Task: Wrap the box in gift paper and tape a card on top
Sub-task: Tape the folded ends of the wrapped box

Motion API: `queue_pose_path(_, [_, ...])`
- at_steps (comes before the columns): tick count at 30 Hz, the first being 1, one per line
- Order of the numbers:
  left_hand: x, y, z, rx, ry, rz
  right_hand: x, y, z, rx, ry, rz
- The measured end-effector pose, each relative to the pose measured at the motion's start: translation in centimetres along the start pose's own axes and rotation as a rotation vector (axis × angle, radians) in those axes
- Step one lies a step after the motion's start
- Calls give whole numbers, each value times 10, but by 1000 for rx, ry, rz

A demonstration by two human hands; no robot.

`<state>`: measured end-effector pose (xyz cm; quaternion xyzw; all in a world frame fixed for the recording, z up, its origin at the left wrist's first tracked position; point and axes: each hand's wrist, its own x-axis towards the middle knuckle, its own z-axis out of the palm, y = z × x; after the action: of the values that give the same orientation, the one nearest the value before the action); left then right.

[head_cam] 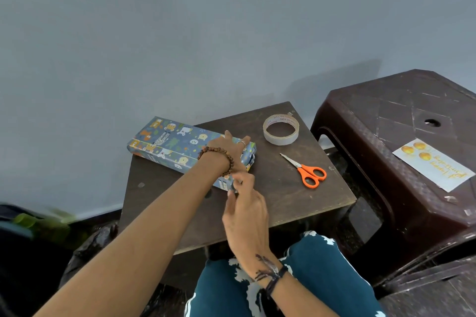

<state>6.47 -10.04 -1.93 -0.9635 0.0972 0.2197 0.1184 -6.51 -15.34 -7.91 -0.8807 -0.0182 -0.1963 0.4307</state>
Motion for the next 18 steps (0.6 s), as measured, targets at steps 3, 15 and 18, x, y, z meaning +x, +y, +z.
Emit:
queue_pose_path(3, [1,-3,-3,-33,-7,12,1,2,7,71,77,42])
queue_pose_path(15, [-16,-81,5,-1299,558,-263,16,11,34,-59,132,-21])
queue_pose_path(18, [-6,-130,30,-989,748,-596,16,12,35,-31,147,-7])
